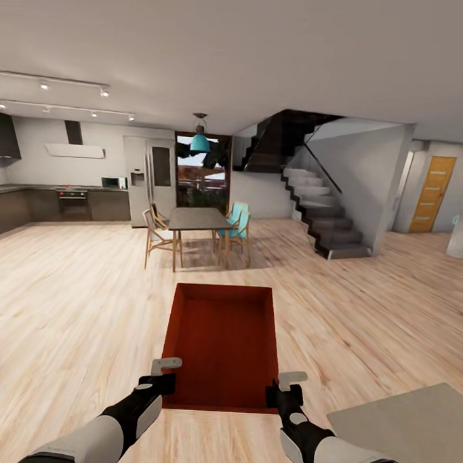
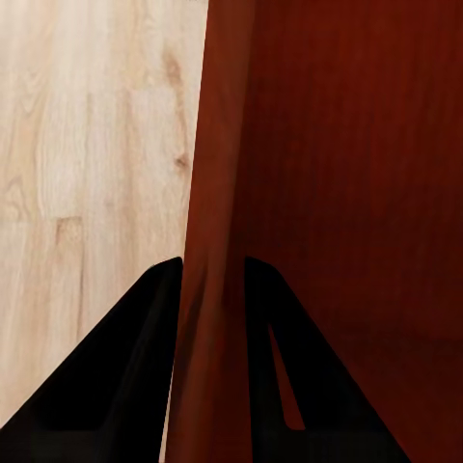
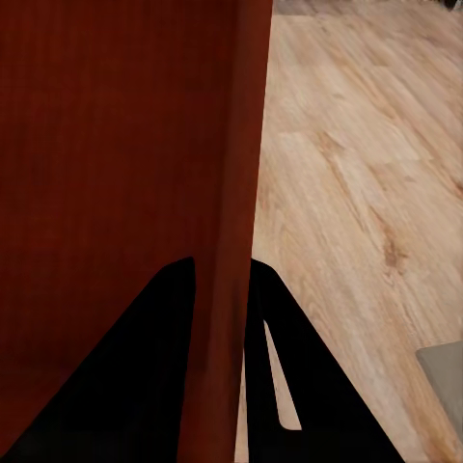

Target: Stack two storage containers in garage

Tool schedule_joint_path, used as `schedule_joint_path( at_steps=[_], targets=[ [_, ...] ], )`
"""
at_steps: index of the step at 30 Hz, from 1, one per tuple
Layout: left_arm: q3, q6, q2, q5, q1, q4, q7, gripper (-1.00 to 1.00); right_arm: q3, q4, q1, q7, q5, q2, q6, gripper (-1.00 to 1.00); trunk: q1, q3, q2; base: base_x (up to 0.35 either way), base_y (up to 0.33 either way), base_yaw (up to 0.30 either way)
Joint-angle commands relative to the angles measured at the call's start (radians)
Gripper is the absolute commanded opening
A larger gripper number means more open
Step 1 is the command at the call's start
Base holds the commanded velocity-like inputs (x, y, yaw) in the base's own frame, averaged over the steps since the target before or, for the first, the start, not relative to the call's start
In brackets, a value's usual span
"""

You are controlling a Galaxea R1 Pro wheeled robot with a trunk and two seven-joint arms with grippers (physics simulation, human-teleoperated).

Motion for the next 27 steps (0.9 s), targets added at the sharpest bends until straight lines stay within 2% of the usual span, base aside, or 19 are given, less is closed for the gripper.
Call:
schedule_joint_path(
  at_steps=[1,27],
  targets=[
    [0.013,0.002,0.028,0.008,-0.001,0.002,0.028,-1.0,-0.006,-0.002,-0.001,-0.003,-0.003,0.0,-0.007,-1.0,0.001,-0.002,-0.001,0.322,0.0,0.023],
    [0.013,0.002,0.029,0.008,-0.001,0.011,0.028,-1.0,-0.007,-0.002,-0.001,-0.003,-0.006,0.002,-0.008,-1.0,0.001,-0.002,-0.001,0.322,0.0,0.0]
  ],
)
